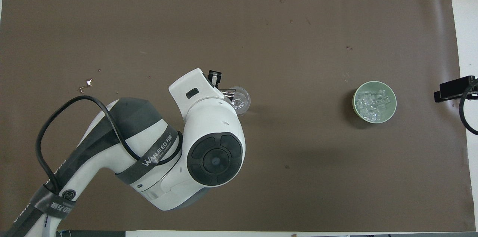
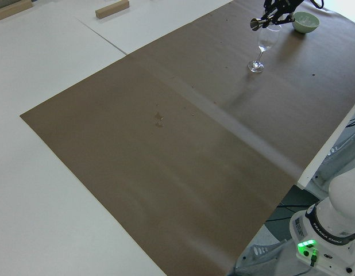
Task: Pour wine and add ice with both arms
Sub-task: 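Tilt the silver cup with the left gripper to pour into the clear cup, then turn the silver cup upright and pull the left gripper back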
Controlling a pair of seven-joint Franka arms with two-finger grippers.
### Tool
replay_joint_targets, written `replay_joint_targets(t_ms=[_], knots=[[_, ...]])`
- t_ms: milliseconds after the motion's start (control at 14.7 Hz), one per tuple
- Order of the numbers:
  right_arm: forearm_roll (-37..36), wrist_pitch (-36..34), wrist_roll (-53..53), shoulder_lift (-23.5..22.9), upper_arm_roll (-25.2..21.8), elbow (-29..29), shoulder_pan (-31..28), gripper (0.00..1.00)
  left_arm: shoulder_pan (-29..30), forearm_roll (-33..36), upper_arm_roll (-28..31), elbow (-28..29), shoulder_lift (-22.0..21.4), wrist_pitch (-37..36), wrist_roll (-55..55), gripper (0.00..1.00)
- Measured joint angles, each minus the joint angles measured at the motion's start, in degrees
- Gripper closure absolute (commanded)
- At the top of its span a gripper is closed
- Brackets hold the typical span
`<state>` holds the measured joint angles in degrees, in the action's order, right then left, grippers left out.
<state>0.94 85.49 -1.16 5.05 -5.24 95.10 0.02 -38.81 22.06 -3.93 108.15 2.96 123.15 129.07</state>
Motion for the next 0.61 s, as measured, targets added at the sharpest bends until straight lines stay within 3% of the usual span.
replay_joint_targets(t_ms=[204, 613], knots=[[0.0, 0.0, 0.0, 0.0, 0.0, 0.0, -1.0, 0.00, 3.3, -8.3, 0.1, 0.0, 0.0, 2.5, -1.2, 1.00], [0.2, 0.1, 0.0, 0.0, 0.3, 0.0, -1.1, 0.00, 12.4, -37.0, 0.3, 0.0, 0.0, 5.2, -18.7, 1.00]])
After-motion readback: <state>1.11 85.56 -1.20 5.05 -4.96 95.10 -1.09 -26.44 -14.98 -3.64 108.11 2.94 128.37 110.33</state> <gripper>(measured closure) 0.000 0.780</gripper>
